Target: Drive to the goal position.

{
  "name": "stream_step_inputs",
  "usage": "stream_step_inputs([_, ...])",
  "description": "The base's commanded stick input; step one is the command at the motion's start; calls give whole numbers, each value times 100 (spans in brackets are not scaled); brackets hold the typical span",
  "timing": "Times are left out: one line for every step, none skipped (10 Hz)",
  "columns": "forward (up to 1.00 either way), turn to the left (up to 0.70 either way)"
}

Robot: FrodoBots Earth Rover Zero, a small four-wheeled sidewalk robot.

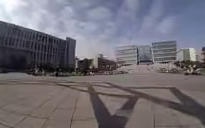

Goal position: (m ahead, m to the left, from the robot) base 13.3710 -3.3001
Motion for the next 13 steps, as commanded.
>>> stream_step_inputs([85, 0])
stream_step_inputs([85, 0])
stream_step_inputs([85, 0])
stream_step_inputs([85, 0])
stream_step_inputs([85, 0])
stream_step_inputs([85, 0])
stream_step_inputs([85, 0])
stream_step_inputs([85, 0])
stream_step_inputs([85, 0])
stream_step_inputs([85, 0])
stream_step_inputs([85, 0])
stream_step_inputs([85, 0])
stream_step_inputs([85, 0])
